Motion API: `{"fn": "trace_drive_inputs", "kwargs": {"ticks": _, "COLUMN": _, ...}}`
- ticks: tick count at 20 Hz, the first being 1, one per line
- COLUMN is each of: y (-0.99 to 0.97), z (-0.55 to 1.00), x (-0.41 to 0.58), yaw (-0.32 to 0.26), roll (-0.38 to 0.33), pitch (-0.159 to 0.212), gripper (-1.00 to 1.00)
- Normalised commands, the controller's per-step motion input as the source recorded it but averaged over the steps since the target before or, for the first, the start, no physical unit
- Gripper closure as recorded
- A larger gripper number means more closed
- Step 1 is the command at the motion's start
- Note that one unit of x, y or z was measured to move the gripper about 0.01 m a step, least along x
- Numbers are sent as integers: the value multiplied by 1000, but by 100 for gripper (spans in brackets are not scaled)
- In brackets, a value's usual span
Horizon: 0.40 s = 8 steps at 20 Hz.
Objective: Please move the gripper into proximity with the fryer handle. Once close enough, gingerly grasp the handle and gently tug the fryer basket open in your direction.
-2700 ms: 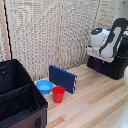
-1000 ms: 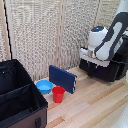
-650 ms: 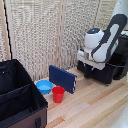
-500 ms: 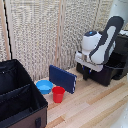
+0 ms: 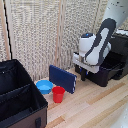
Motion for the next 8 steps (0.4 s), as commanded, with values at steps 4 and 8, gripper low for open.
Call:
{"fn": "trace_drive_inputs", "kwargs": {"ticks": 4, "y": 9, "z": 719, "x": -4, "yaw": 0, "roll": 25, "pitch": 66, "gripper": -100}}
{"fn": "trace_drive_inputs", "kwargs": {"ticks": 8, "y": 86, "z": 668, "x": 0, "yaw": -42, "roll": 3, "pitch": 80, "gripper": -100}}
